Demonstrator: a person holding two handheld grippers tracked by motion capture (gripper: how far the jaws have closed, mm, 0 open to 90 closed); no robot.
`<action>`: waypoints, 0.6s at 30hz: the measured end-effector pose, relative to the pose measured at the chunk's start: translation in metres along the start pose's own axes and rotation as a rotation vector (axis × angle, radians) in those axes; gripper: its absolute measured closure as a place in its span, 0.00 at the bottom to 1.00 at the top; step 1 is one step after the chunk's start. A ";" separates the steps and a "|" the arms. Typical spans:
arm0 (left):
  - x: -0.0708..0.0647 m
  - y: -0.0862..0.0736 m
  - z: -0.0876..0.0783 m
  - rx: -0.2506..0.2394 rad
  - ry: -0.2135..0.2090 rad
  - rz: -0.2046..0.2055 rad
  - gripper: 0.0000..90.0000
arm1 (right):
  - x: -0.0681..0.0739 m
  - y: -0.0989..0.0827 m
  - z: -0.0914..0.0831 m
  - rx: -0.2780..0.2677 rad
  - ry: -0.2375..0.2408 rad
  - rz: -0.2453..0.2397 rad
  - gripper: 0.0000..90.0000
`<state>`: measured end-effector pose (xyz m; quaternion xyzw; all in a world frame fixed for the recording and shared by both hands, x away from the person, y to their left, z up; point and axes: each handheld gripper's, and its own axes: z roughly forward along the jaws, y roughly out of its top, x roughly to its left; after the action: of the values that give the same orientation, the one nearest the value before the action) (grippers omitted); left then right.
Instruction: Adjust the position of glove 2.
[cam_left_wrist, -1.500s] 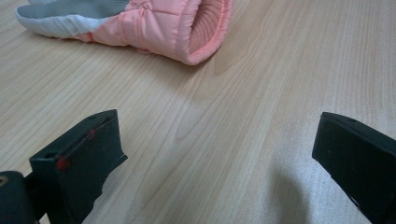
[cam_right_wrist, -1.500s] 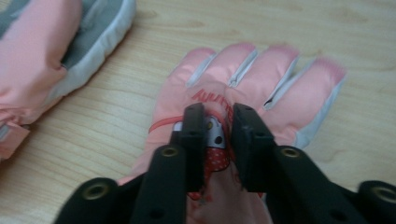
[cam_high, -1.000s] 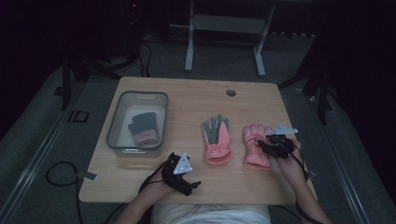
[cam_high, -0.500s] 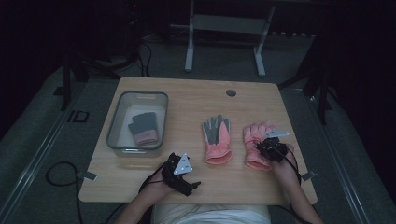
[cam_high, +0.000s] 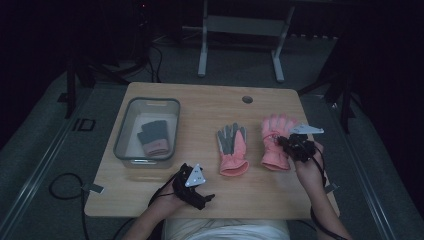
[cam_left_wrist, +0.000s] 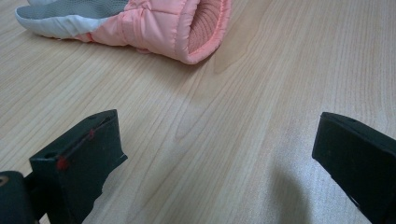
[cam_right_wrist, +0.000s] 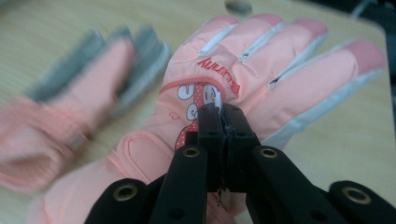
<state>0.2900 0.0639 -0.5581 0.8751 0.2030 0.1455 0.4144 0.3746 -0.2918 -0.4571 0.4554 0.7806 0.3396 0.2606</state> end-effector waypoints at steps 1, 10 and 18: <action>0.000 0.000 0.000 0.001 0.001 0.001 0.01 | 0.001 0.007 -0.003 -0.013 0.012 -0.003 0.98; 0.000 0.000 0.000 -0.001 -0.001 0.002 0.01 | 0.034 0.052 -0.017 -0.099 0.101 -0.041 0.99; 0.000 0.000 -0.001 -0.010 0.000 0.002 0.01 | 0.073 0.067 -0.014 -0.099 0.122 -0.074 0.99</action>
<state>0.2894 0.0641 -0.5572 0.8731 0.2016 0.1470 0.4188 0.3676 -0.2076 -0.4043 0.3914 0.7936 0.3949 0.2469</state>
